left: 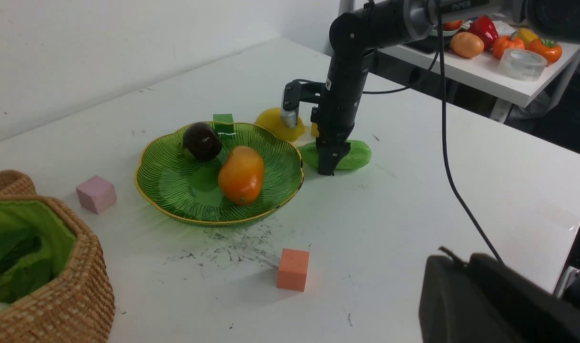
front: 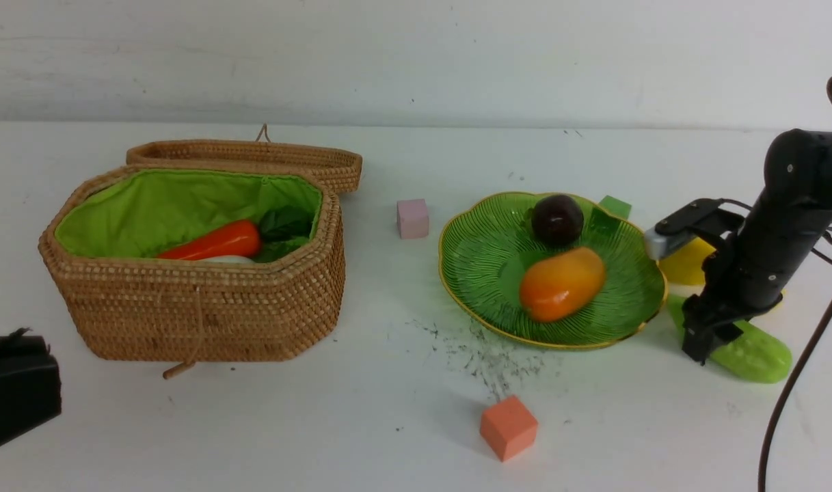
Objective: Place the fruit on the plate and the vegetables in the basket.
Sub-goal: Take a chayote with your right arm and place it on the basket on the left.
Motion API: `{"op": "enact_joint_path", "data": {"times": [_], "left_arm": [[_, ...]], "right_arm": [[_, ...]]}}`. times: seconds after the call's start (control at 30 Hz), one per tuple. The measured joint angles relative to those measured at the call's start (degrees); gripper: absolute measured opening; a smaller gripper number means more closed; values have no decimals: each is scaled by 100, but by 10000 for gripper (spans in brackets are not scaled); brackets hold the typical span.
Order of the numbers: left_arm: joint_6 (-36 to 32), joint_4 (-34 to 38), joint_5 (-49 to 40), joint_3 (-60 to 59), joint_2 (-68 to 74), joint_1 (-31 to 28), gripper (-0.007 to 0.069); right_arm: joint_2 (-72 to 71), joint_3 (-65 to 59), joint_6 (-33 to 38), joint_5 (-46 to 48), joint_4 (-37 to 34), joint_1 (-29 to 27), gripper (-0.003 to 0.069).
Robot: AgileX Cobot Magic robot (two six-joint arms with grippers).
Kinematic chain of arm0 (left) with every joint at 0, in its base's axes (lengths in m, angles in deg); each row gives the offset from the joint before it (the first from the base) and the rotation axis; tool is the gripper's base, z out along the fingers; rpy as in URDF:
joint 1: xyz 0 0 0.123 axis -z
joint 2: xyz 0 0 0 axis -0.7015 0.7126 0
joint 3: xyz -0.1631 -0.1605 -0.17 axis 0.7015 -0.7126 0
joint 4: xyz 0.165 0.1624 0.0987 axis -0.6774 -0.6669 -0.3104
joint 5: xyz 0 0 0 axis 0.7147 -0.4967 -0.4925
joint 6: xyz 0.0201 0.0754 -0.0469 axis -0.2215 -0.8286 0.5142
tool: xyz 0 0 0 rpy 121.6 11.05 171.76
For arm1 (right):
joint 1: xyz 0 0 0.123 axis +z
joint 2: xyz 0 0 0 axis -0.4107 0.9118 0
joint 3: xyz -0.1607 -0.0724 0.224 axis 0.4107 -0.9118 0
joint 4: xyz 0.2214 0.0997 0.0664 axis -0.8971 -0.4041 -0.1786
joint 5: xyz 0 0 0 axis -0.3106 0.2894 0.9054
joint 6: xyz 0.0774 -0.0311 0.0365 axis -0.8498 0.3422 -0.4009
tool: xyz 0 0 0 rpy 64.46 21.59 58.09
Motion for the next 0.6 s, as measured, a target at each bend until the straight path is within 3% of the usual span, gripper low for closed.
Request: {"op": "enact_joint_path", "data": {"times": [0.2,0.4,0.6], "left_arm": [[0,0,-121,0,0,0,39],[0,-5,-125,0,0,0,39],[0,-5,-138,0,0,0,39]], "right_arm": [[0,7,-192,351,-128,0,447],[-402,11,-1259,996,-206,17,447],[-1382,11,-1778,1434,-324,273,447]]}}
